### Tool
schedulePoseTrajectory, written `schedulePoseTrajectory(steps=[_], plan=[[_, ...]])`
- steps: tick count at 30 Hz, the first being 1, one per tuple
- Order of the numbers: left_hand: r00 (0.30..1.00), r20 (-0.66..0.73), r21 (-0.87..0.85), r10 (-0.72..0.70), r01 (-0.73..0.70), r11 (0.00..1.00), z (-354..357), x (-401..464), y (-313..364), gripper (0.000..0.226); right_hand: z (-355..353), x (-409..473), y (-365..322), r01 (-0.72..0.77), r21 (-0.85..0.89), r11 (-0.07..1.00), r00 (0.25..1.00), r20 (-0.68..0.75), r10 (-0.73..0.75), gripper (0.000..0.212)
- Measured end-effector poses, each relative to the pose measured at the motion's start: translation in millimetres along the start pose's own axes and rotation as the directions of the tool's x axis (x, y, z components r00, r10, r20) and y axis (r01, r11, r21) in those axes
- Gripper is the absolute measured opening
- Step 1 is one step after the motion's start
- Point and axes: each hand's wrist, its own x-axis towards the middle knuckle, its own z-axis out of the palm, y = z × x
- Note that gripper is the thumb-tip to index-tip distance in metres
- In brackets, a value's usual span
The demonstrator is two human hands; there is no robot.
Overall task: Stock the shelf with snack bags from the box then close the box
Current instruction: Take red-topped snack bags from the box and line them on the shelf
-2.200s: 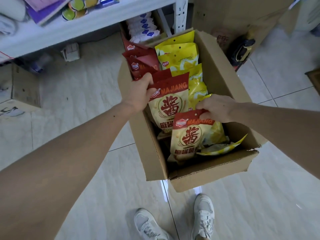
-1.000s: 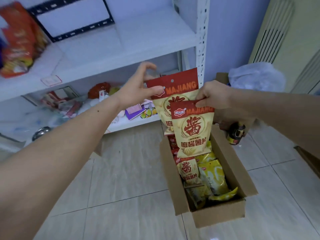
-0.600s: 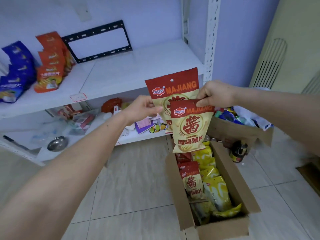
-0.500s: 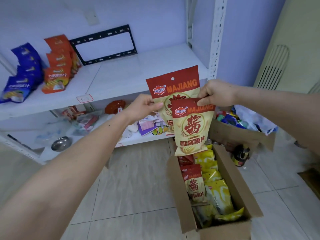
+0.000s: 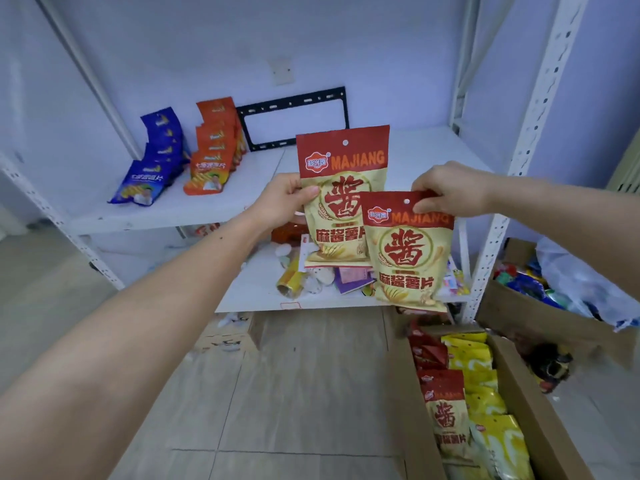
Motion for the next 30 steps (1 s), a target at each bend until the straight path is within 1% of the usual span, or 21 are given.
schedulePoseTrajectory(steps=[2,5,8,12,17,21,25,27,30], plan=[[0.998,-0.062,-0.025,-0.009,0.008,1.0,-21.4,0.8,-4.2,0.021,-3.3,18.8,-15.9,0.007,-0.036,0.999,1.0,-0.024,-0.008,0.009],[0.988,-0.155,0.018,-0.025,0.028,0.999,-55.0,9.0,-13.4,0.018,-9.8,49.3,-36.0,0.001,-0.049,0.999,0.998,-0.055,-0.003,0.021],[0.977,-0.212,0.052,-0.036,0.048,0.998,-88.4,26.2,-29.6,0.013,-14.4,85.9,-49.1,-0.002,-0.039,0.999,0.997,-0.081,-0.002,0.027],[0.959,-0.28,0.061,-0.039,0.058,0.996,-126.8,58.5,-46.2,0.016,-19.6,139.3,-60.2,0.026,-0.023,0.999,0.992,-0.121,-0.029,0.035],[0.95,-0.31,0.088,-0.029,0.059,0.994,-171.0,117.8,-60.6,0.019,-41.1,210.7,-58.3,0.061,0.026,0.998,0.989,-0.137,-0.057,0.038],[0.935,-0.352,0.066,-0.043,0.071,0.995,-201.5,173.7,-71.1,0.02,-61.6,269.9,-50.6,0.065,0.044,0.997,0.99,-0.125,-0.059,0.025],[0.931,-0.362,0.057,-0.048,0.074,0.996,-221.4,223.2,-87.0,0.017,-66.0,325.0,-42.8,0.07,-0.007,0.997,0.994,-0.088,-0.071,0.015],[0.926,-0.373,0.054,-0.059,0.085,0.995,-232.1,246.6,-98.7,0.013,-62.2,352.5,-38.2,0.066,-0.021,0.998,0.993,-0.094,-0.067,0.017],[0.922,-0.38,0.056,-0.068,0.097,0.994,-250.8,283.4,-122.9,0.013,-54.7,393.2,-32.0,0.041,-0.003,0.999,0.992,-0.122,-0.041,0.026]])
